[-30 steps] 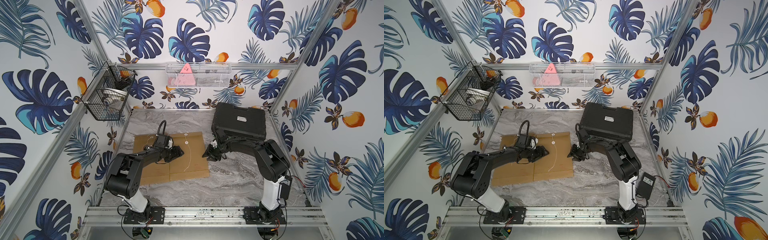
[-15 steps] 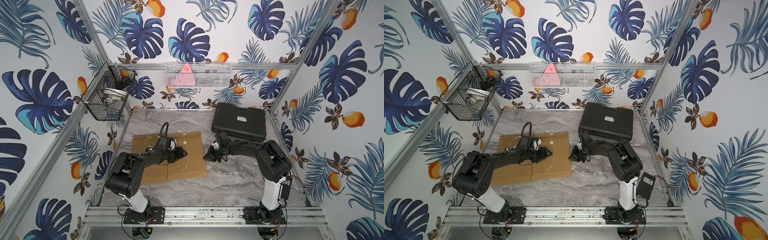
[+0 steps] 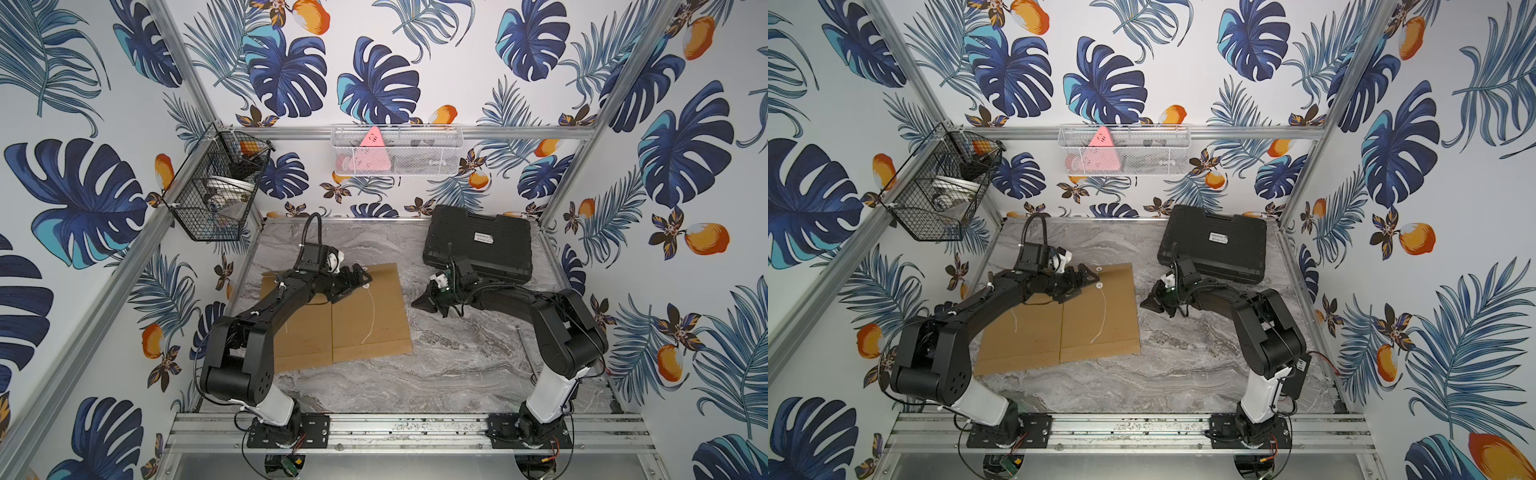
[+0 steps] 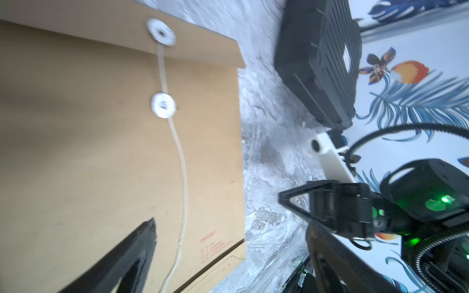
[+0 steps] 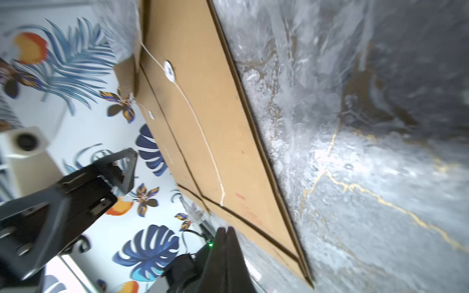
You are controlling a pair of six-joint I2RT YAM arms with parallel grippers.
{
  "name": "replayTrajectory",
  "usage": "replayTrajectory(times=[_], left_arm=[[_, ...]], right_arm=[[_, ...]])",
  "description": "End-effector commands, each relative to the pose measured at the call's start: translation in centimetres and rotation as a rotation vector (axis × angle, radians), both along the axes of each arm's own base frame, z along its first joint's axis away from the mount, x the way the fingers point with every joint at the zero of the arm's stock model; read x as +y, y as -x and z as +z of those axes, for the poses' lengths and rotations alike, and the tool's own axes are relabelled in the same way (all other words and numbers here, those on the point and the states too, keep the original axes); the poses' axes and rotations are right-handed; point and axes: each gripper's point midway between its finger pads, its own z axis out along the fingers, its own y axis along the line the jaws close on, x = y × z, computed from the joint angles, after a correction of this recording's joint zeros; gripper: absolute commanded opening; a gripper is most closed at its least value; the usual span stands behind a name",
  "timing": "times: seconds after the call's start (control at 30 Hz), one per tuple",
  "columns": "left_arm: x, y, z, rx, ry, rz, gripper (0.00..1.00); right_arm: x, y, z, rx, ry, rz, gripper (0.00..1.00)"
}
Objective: Close the mouth of the file bag
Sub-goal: Pick up the file bag from the center of the board.
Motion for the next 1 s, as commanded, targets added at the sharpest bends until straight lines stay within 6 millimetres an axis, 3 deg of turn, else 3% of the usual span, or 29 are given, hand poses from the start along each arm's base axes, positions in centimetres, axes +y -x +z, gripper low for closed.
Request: replayTrajectory(times=[0.0, 0.03, 0.1, 0.17, 0.23, 0.4, 0.73, 0.83, 0.97], left_arm=[[2.2, 5.0, -2.8, 0.232, -0.010, 0.025, 0.96], [2.5, 5.5, -3.2, 0.242, -0.024, 0.030, 0.95], [2.8, 6.2, -4.0, 0.224, -0.077, 0.034, 0.94], [2.9, 6.1, -4.6, 0.210, -0.123, 0.037, 0.93], [2.8, 6.3, -5.7, 0.218, -0.165, 0.036, 0.93], [1.4, 7.9, -8.5, 0.270, -0.131, 0.045, 0.85], [-0.8, 10.6, -12.6, 0.357, -0.109, 0.010, 0.73], [-1.4, 11.2, -13.3, 0.369, -0.093, 0.003, 0.71], [-2.0, 11.6, -13.7, 0.378, -0.082, -0.016, 0.69]], right_arm=[[-0.5, 0.6, 2.0, 0.101, -0.095, -0.048, 0.00], [-0.7, 0.6, 2.1, 0.097, -0.085, -0.051, 0.00], [-2.2, 1.3, 0.7, 0.073, 0.113, -0.010, 0.00], [-3.1, 2.1, -1.0, 0.064, 0.320, 0.053, 0.13], [-2.4, 3.6, -2.3, 0.091, 0.394, 0.114, 0.26], [-0.3, 6.0, -4.1, 0.130, 0.424, 0.187, 0.51], [1.6, 7.5, -7.5, 0.236, 0.338, 0.240, 0.59], [2.1, 7.1, -6.9, 0.198, 0.270, 0.249, 0.59], [4.0, 6.1, -3.2, 0.098, 0.040, 0.252, 0.58]])
